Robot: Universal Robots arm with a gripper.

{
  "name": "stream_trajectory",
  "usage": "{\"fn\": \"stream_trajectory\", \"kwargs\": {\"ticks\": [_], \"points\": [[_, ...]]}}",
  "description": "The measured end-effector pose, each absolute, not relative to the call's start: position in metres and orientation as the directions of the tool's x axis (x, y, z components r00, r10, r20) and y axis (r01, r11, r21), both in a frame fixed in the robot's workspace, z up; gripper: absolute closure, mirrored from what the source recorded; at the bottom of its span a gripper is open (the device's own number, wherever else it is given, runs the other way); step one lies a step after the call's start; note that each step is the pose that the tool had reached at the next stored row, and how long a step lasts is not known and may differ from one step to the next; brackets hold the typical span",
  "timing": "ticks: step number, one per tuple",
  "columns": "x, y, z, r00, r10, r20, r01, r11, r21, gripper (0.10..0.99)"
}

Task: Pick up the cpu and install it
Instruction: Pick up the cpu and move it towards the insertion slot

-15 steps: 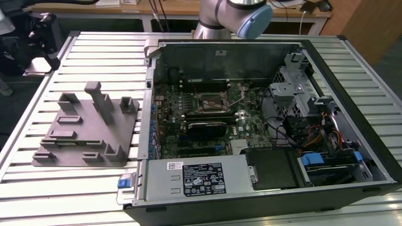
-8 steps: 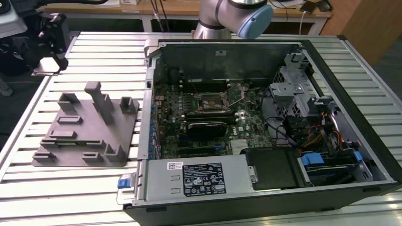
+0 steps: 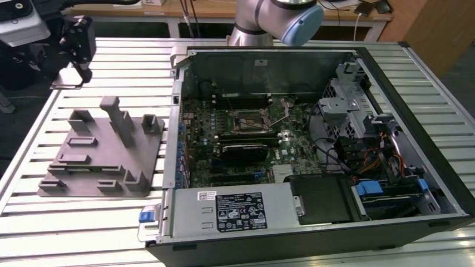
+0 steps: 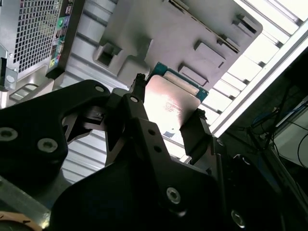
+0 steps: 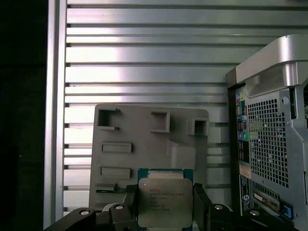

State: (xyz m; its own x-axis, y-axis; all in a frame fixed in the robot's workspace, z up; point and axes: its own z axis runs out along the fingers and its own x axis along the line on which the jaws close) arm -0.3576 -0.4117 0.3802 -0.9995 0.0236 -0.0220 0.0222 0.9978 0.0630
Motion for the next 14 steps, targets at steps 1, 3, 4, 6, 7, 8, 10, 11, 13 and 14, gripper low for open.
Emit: {"fn": "stream_trajectory", "kwargs": {"ticks": [1,3,4,6,7,8,10,11,13,14], "points": [[-0.355,-0.412,0.38,-0.999,0.024,-0.022,0.022,0.998,0.063,0.541],[-0.35,-0.412,0.38,-0.999,0.024,-0.022,0.022,0.998,0.063,0.541],[-0.347,-0.412,0.38,-0.999,0.024,-0.022,0.022,0.998,0.063,0.541],[-0.342,-0.412,0.38,-0.999,0.024,-0.022,0.022,0.998,0.063,0.541],[-0.339,-0.412,0.38,-0.999,0.024,-0.022,0.022,0.998,0.063,0.541],[-0.336,-0.412,0.38,-0.999,0.024,-0.022,0.022,0.998,0.063,0.541],[-0.33,-0.412,0.38,-0.999,0.024,-0.022,0.022,0.998,0.063,0.541],[-0.327,-0.412,0.38,-0.999,0.024,-0.022,0.022,0.998,0.063,0.541],[-0.321,-0.412,0.38,-0.999,0.024,-0.022,0.022,0.998,0.063,0.541],[-0.318,-0.412,0.38,-0.999,0.024,-0.022,0.022,0.998,0.063,0.541]]}}
